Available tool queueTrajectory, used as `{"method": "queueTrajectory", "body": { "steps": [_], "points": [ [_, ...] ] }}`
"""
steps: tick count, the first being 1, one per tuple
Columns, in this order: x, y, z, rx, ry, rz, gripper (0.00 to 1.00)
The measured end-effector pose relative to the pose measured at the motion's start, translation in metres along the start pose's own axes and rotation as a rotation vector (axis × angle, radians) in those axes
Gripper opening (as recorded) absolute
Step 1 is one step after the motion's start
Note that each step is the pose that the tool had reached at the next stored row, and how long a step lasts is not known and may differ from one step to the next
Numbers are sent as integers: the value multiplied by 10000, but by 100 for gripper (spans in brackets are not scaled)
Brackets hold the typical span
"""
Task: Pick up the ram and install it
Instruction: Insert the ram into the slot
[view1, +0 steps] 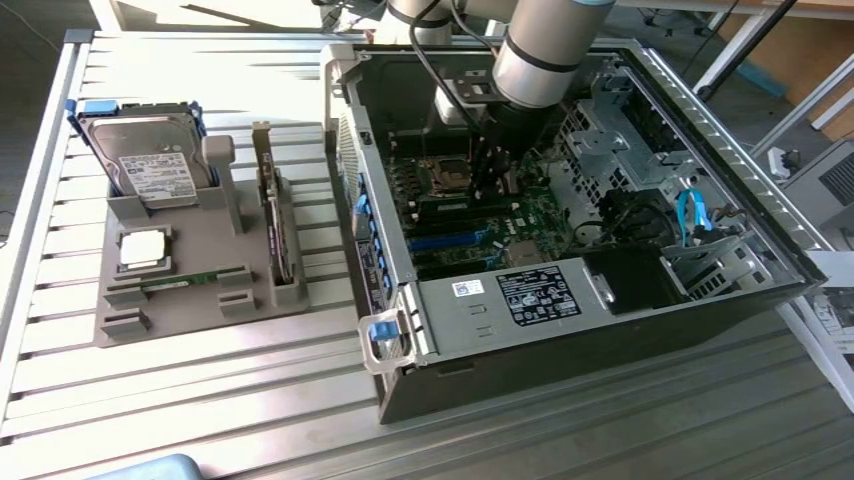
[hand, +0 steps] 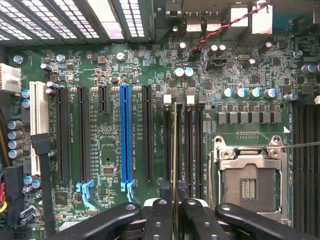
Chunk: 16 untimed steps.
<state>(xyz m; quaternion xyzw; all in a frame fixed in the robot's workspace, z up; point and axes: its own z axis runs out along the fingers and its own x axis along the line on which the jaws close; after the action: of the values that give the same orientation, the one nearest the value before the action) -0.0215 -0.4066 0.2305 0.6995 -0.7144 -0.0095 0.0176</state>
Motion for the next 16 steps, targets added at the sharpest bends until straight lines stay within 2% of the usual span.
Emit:
{"method": "queueTrajectory", "body": {
  "steps": [8,12,16],
  "points": [
    [-9,1,-26,3,206,8,14],
    [-14,2,-39,4,262,10,14],
    [-16,2,-45,6,280,11,14]
  ]
}}
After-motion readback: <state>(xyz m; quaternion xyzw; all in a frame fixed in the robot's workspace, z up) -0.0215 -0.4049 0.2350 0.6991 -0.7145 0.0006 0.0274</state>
